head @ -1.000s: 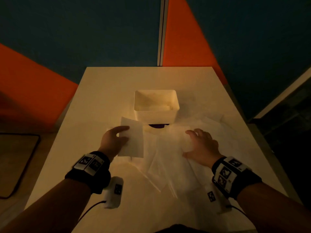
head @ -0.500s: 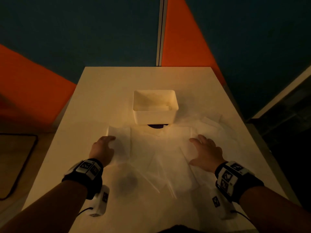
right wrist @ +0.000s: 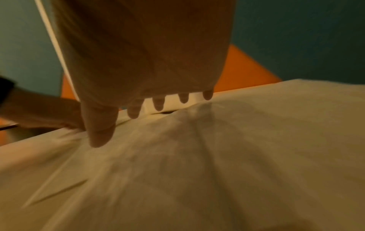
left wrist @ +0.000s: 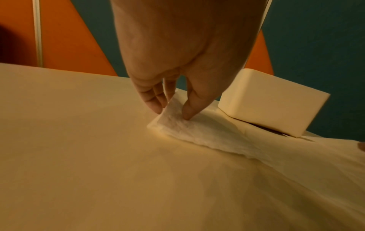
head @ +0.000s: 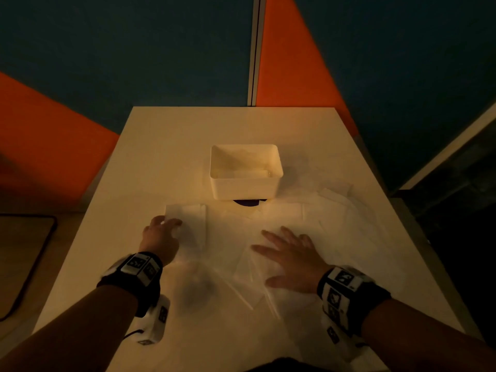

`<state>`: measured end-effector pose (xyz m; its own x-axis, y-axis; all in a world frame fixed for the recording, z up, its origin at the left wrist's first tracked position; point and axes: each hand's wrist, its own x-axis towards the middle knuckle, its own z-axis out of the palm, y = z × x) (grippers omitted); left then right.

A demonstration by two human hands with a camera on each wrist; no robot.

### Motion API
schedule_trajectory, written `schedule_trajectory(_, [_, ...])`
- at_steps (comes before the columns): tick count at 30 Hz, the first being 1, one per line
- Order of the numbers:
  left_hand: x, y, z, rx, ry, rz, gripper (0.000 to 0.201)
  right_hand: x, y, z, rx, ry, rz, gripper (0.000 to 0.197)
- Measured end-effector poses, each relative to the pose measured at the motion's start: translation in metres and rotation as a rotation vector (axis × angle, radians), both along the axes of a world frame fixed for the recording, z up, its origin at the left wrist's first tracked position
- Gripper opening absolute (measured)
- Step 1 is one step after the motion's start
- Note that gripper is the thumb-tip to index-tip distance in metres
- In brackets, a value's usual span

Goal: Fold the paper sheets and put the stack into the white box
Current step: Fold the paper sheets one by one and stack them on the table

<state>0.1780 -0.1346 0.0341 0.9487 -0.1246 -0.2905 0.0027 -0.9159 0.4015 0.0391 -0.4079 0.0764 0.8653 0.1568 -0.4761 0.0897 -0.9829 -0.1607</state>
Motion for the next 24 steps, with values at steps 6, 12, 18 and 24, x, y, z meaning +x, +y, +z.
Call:
schedule_trajectory(6, [0.000,0.002,-0.001,-0.006,0.020,0.003,0.044,0.000,0.012,-0.013,-0.047,0.133,0.136,0.067])
schedule_trajectory(12, [0.001,0.004,-0.003,-0.002,-0.004,-0.026,0.048,-0.005,-0.001,-0.011,-0.074,0.176,0.188,0.065])
schedule_trajectory(18, [-0.001,0.002,-0.001,0.005,0.001,-0.023,0.047,-0.014,-0.007,-0.009,-0.019,0.133,0.151,0.067])
schedule_trajectory(24, [-0.007,0.000,-0.003,0.109,-0.079,-0.135,0.050,-0.002,-0.042,0.008,0.090,-0.227,-0.407,0.063])
